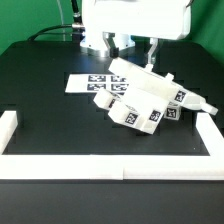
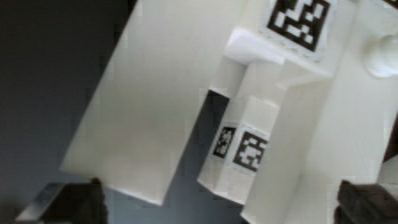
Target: Assemble chair
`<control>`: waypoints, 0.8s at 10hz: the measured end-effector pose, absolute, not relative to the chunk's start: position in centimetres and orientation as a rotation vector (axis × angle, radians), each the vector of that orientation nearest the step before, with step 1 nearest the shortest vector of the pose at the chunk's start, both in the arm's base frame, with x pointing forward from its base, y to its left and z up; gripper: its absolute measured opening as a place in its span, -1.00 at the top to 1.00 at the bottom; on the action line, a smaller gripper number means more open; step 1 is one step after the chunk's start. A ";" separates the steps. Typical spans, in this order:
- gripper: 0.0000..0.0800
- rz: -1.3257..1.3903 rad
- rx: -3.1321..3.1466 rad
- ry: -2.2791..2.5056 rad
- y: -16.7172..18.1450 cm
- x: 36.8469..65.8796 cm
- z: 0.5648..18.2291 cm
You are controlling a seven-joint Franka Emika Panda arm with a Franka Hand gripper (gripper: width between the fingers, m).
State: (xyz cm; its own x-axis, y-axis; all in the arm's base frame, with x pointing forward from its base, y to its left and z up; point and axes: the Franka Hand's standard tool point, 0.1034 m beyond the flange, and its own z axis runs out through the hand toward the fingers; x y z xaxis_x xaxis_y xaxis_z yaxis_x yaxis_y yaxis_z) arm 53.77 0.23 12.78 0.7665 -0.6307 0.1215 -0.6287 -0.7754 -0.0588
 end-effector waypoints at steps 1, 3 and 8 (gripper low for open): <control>-0.62 -0.247 -2.947 1.043 -0.2 54.0 12.6; -0.62 -0.243 -2.947 1.042 -0.1 54.0 12.6; -0.62 -0.279 -2.965 1.035 -1.0 54.2 12.0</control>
Offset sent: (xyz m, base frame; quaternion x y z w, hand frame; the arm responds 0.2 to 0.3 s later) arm 0.0000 0.0000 0.0000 0.0000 0.0000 0.0000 1.0000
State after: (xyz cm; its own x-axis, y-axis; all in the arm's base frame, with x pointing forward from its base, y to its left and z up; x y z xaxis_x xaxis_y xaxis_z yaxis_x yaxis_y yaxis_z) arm 54.16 -0.96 12.04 0.7688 -0.6164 0.1702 -0.6185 -0.7844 -0.0471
